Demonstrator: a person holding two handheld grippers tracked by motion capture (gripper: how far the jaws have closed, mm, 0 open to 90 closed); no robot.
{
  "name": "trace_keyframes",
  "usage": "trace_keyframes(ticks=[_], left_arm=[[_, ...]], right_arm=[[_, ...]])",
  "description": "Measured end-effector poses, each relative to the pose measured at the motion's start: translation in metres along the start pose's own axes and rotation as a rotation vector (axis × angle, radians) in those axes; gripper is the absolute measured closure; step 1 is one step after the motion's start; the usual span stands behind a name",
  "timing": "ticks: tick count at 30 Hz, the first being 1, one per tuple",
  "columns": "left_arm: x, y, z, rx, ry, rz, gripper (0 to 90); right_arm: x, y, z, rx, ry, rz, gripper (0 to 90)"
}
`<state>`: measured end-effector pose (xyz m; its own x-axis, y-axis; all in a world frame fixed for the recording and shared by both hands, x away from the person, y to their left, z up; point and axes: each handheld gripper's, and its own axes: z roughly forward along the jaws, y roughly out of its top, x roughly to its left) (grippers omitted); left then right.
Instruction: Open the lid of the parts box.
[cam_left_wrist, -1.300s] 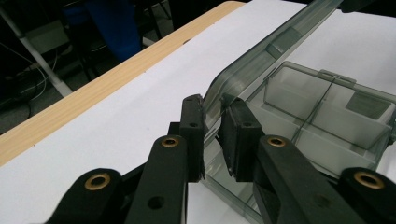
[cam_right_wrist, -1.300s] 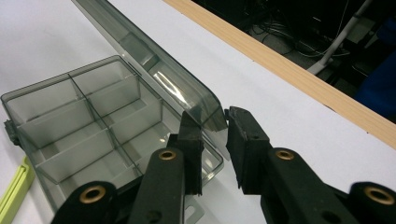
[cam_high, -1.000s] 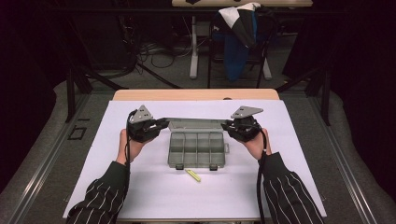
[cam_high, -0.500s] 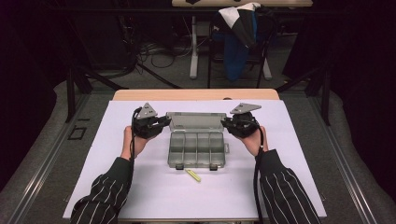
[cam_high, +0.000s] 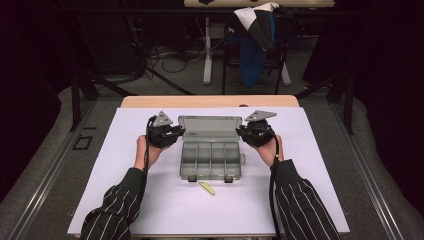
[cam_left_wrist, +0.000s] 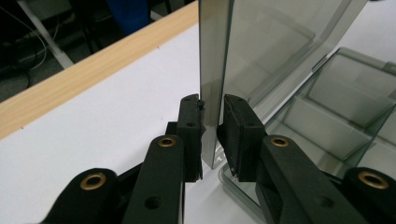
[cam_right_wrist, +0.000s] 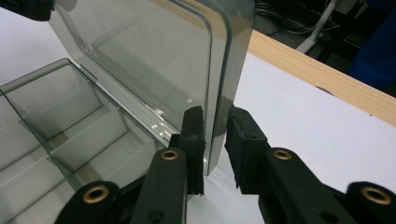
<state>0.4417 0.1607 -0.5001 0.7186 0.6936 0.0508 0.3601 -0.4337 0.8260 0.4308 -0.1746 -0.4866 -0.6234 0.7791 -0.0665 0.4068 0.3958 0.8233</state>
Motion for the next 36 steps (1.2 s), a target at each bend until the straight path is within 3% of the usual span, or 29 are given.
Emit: trace_keyframes(ticks=[5,9,13,19,25,27,32,36], left_arm=[[0.0,-0.002,0.006,-0.001,0.018,-0.005,76.1],[-0.001,-0.007,0.014,0.036,0.036,0.017,75.6],[0.0,-0.01,0.02,0.047,0.041,0.008,75.1],[0.0,-0.016,0.027,0.071,0.064,0.0,72.9],[0.003,-0.019,0.024,0.056,0.068,0.002,56.4],[0.004,-0.02,0.021,0.048,0.062,-0.017,50.8],[0.002,-0.021,0.012,0.048,0.068,-0.026,32.8],[-0.004,-0.027,0.002,0.053,0.058,-0.014,26.2]], right_arm=[[0.002,-0.001,0.006,0.014,-0.031,-0.029,73.0],[0.008,-0.003,0.013,0.036,-0.085,-0.065,71.9],[0.007,-0.004,0.016,0.046,-0.091,-0.059,70.4],[0.005,-0.011,0.029,0.069,-0.096,-0.042,60.9],[0.006,-0.016,0.031,0.078,-0.118,-0.026,40.7],[0.008,-0.016,0.027,0.064,-0.117,-0.034,35.3],[0.013,-0.016,0.016,0.078,-0.067,-0.052,21.7],[0.02,-0.02,0.002,0.076,-0.027,-0.071,14.9]])
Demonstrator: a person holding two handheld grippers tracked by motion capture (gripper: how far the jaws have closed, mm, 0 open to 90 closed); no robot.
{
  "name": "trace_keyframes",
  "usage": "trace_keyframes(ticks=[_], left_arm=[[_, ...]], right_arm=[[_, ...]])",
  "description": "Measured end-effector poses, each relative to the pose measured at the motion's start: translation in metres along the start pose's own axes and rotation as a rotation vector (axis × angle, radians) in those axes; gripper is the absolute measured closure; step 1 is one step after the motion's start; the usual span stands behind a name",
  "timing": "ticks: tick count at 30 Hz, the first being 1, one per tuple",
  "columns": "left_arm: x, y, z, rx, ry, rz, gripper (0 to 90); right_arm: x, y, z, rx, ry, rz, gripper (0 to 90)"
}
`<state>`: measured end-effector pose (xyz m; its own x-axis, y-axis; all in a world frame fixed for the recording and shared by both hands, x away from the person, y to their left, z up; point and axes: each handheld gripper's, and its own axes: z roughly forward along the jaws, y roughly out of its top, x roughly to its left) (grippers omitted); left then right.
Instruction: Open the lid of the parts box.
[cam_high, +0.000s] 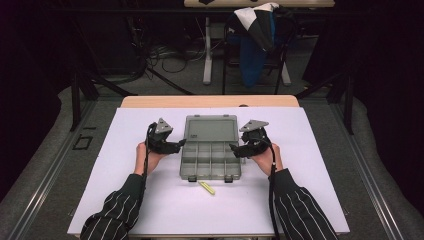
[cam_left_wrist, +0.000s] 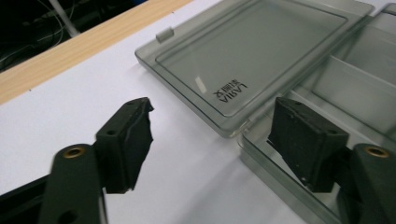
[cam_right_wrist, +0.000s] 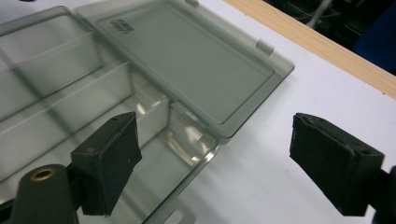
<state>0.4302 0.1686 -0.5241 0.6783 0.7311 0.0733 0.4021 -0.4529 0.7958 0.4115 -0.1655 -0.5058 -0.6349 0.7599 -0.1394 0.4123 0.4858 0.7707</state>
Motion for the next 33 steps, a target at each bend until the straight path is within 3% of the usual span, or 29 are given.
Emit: trace_keyframes(ticks=[3,6,8,16,22,25,27,33], left_arm=[[-0.004,-0.006,-0.011,-0.013,0.0,0.014,22.3],[-0.006,-0.011,-0.022,-0.032,-0.029,0.004,18.0],[-0.008,-0.014,-0.027,-0.026,-0.03,0.005,16.2],[-0.016,-0.032,-0.043,-0.015,-0.053,0.006,11.4],[-0.019,-0.05,-0.055,-0.016,-0.044,-0.013,7.7],[-0.023,-0.059,-0.057,0.002,-0.021,-0.002,5.7],[-0.025,-0.063,-0.058,0.015,-0.02,-0.008,4.1],[-0.039,-0.07,-0.067,0.026,0.016,0.029,0.0]], right_arm=[[0.004,-0.007,-0.01,-0.01,0.023,0.003,12.6],[0.006,-0.014,-0.018,-0.018,0.038,0.01,9.6],[0.007,-0.019,-0.023,0.003,0.05,0.008,6.9],[0.007,-0.036,-0.04,-0.011,0.075,0.026,3.5],[0.019,-0.048,-0.051,-0.014,0.097,0.015,0.0],[0.024,-0.053,-0.056,-0.058,0.054,0.008,0.8],[0.024,-0.056,-0.058,-0.066,0.07,0.026,0.5],[0.028,-0.063,-0.064,-0.085,0.09,0.053,0.0]])
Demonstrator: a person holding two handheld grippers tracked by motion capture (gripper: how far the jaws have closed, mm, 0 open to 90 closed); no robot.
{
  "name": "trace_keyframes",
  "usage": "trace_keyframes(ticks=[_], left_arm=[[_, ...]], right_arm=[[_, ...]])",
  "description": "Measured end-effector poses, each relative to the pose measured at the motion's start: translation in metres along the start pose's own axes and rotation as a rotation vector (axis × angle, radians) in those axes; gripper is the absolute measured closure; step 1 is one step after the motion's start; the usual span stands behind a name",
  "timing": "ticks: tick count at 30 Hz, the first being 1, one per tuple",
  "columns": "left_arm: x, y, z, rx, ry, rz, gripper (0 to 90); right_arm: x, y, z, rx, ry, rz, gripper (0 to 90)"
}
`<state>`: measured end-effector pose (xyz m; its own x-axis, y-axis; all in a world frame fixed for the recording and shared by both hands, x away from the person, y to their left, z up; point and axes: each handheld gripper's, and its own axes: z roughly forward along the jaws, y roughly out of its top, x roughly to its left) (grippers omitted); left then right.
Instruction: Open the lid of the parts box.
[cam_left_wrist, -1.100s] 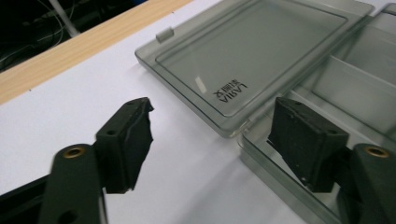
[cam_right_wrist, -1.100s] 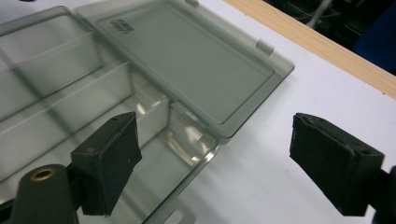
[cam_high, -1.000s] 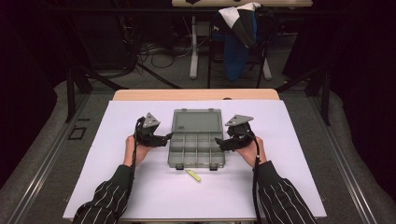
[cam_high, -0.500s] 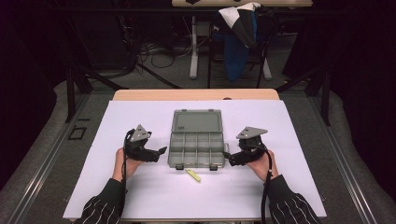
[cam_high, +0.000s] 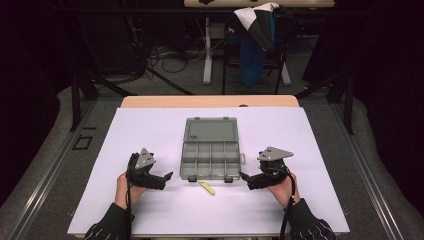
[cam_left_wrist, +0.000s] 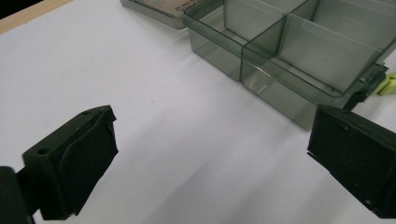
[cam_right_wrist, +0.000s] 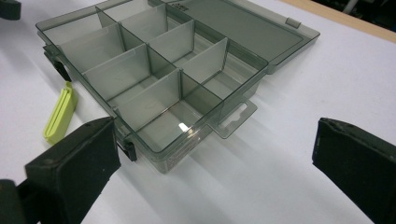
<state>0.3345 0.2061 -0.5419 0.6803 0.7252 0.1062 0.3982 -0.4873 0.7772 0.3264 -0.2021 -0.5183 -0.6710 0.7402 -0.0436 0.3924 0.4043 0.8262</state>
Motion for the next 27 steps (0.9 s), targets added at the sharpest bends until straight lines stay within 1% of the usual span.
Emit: trace_keyframes(ticks=[2,5,7,10,12,13,15,17,18,20,24,25,27], left_arm=[[-0.004,-0.003,-0.004,0.01,0.016,0.018,0.0],[-0.008,-0.008,-0.008,0.011,0.015,0.01,0.0],[-0.01,-0.011,-0.011,0.01,0.022,0.014,0.0],[-0.011,-0.014,-0.016,0.0,0.017,-0.002,0.0],[-0.012,-0.015,-0.017,-0.002,0.02,-0.001,0.0],[-0.013,-0.015,-0.018,-0.003,0.022,-0.002,0.0],[-0.014,-0.016,-0.02,-0.006,0.018,-0.007,0.0],[-0.014,-0.016,-0.022,-0.011,0.025,-0.003,0.0],[-0.013,-0.016,-0.023,-0.015,0.028,-0.005,0.0],[-0.012,-0.017,-0.024,-0.02,0.029,-0.008,0.0],[-0.01,-0.018,-0.023,-0.017,0.029,-0.009,0.0],[-0.01,-0.018,-0.022,-0.013,0.029,-0.011,0.0],[-0.008,-0.019,-0.023,-0.005,0.03,-0.009,0.0]], right_arm=[[0.001,-0.001,-0.001,-0.004,0.0,0.001,0.0],[0.001,-0.003,-0.002,0.003,0.015,0.008,0.0],[0.002,-0.004,-0.002,0.009,0.023,0.01,0.0],[0.004,-0.006,0.0,0.014,0.034,0.012,0.0],[0.006,-0.007,0.0,0.016,0.036,0.007,0.0],[0.007,-0.007,0.0,0.018,0.029,0.0,0.0],[0.009,-0.008,0.0,0.018,0.036,-0.007,0.0],[0.01,-0.008,-0.002,0.034,0.039,-0.013,0.0],[0.011,-0.009,-0.002,0.022,0.045,-0.008,0.0],[0.012,-0.01,-0.003,0.031,0.044,-0.009,0.0],[0.016,-0.01,-0.002,0.043,0.049,-0.03,0.0],[0.016,-0.01,-0.002,0.048,0.054,-0.035,0.0],[0.017,-0.011,-0.001,0.055,0.082,-0.03,0.0]])
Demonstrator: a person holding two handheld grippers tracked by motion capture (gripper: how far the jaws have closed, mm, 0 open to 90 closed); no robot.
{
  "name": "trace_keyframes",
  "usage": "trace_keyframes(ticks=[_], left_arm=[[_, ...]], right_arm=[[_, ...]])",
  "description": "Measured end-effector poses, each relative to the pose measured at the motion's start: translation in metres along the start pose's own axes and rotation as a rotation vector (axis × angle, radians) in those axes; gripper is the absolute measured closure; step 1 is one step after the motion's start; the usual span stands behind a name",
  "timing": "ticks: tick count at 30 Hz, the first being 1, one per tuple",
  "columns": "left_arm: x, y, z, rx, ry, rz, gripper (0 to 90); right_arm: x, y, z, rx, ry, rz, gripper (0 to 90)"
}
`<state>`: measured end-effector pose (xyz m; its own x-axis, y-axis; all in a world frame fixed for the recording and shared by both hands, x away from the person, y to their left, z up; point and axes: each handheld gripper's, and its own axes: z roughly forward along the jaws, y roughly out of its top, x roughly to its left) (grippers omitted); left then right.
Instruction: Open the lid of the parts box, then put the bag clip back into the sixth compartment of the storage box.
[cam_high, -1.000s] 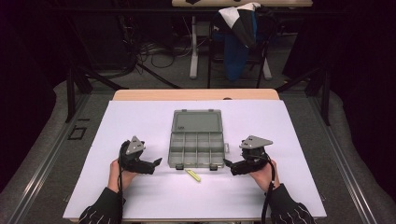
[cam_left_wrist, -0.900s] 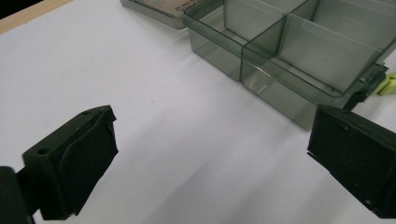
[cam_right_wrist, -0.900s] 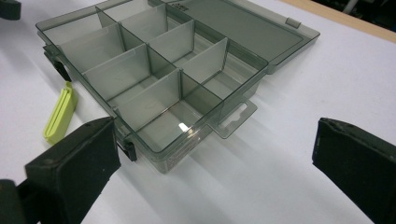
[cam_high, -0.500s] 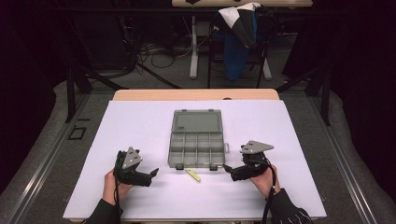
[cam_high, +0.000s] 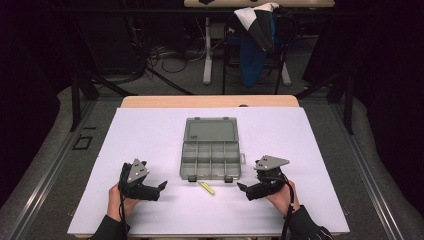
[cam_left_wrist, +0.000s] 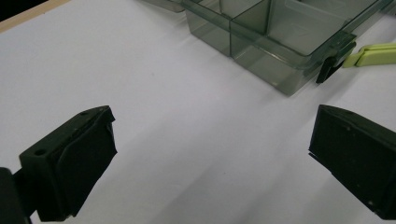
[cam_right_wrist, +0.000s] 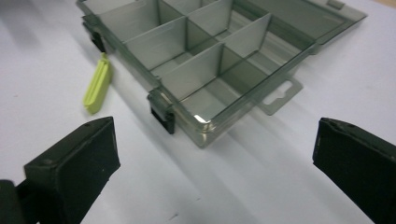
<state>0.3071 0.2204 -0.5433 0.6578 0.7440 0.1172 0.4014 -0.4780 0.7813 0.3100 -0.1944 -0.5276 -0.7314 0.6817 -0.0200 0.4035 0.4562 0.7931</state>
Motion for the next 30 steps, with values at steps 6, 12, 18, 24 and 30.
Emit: trace_keyframes(ticks=[6,12,18,24,30], left_arm=[[0.003,-0.001,-0.002,-0.009,0.009,-0.014,0.0],[0.003,-0.001,-0.001,-0.004,0.005,-0.016,0.0],[0.006,-0.002,-0.003,-0.014,0.015,-0.028,0.1],[0.004,-0.001,-0.002,-0.002,0.008,-0.015,0.1],[0.004,-0.001,0.0,0.005,0.005,-0.012,0.2]], right_arm=[[0.005,-0.001,0.001,0.02,0.025,-0.004,0.0],[0.013,0.002,-0.001,0.031,0.044,-0.024,0.0],[0.026,0.008,-0.003,0.055,0.051,-0.05,0.0],[0.034,0.012,-0.002,0.06,0.081,-0.056,0.0],[0.042,0.016,0.005,0.092,0.099,-0.085,0.0]])
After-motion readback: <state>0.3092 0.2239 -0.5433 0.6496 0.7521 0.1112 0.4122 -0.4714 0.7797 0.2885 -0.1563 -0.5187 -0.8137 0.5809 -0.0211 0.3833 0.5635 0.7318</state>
